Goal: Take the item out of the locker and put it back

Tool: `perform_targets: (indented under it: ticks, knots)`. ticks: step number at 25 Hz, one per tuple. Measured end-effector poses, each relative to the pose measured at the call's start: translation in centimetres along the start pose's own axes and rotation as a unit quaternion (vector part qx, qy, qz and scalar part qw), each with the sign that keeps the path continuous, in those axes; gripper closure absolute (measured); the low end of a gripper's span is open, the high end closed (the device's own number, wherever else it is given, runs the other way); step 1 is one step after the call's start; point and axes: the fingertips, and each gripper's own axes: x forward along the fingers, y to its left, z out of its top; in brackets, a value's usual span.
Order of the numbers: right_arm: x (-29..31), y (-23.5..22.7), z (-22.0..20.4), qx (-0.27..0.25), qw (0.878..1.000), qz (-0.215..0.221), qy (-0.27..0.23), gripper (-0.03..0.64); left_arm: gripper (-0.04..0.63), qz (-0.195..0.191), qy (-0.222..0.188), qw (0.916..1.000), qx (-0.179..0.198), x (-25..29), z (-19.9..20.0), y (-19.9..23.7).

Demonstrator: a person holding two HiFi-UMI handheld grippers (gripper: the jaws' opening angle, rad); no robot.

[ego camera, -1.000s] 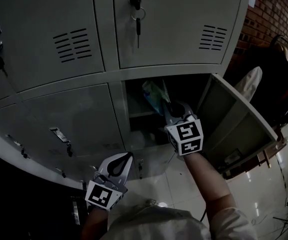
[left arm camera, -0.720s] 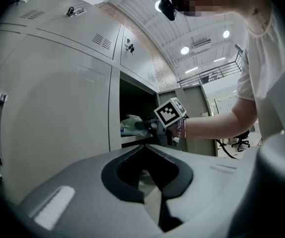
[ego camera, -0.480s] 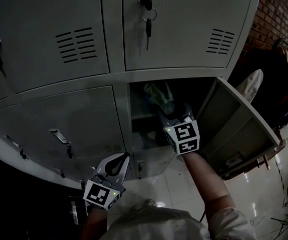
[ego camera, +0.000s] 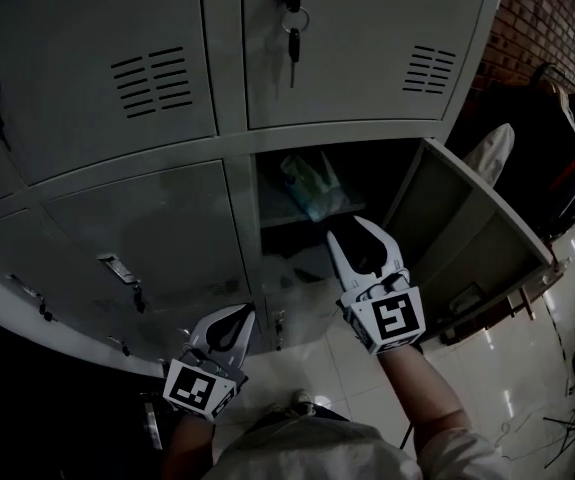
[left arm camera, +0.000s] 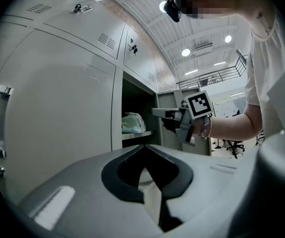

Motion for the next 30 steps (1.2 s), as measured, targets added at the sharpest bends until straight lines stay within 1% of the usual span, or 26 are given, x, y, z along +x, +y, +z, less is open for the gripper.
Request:
perform_targets:
  ticks: [2, 3, 6, 12, 16, 21, 24, 26, 29, 30]
  knots:
    - [-1.9, 0.7, -0.5, 0.001, 1.000, -0.008, 0.010, 0.584, 0.591, -0.003, 0.000, 1.0000, -0.005, -0.7, -0.1, -0.3]
    - [-2.9, 1.3, -0.7, 0.012, 1.000, -0.004, 0.015, 0.617, 0.590, -0.003, -0.001, 1.0000, -0.005, -1.0, -0.1, -0.5]
    - [-6.7, 3.5, -1.4, 0.053, 0.998, 0.023, 0.031, 0.617, 0.591, 0.002, -0.003, 1.0000, -0.003, -2.6, 0.0, -2.2]
    - [-16.1, 7.0, -2.0, 0.059, 0.994, 0.070, 0.052, 0.617, 0.591, 0.017, -0.011, 0.9996, -0.019, -6.3, 0.2, -8.4]
    - [-23.2, 7.8, -1.5, 0.073, 0.992, 0.086, 0.048, 0.617, 0.591, 0.036, -0.013, 0.9988, -0.029, -8.1, -0.3, -15.0]
    - [-32.7, 8.4, -1.7, 0.096, 0.987, 0.111, 0.064, 0.617, 0.591, 0.034, -0.001, 0.9991, -0.025, -9.9, -1.1, -24.1]
    - [-37.1, 8.7, -2.0, 0.100, 0.984, 0.120, 0.084, 0.617, 0.591, 0.052, 0.004, 0.9980, -0.034, -11.9, -1.2, -27.2]
    - [-38.6, 8.9, -2.1, 0.099, 0.984, 0.119, 0.083, 0.617, 0.591, 0.061, 0.002, 0.9978, -0.025, -12.8, -0.8, -28.0]
    - [-40.1, 9.6, -2.2, 0.101, 0.984, 0.122, 0.077, 0.617, 0.591, 0.066, 0.006, 0.9977, 0.018, -13.8, -0.2, -29.1]
    - [-40.3, 9.9, -2.0, 0.106, 0.984, 0.126, 0.074, 0.617, 0.591, 0.067, 0.005, 0.9974, 0.026, -14.1, 0.1, -29.3]
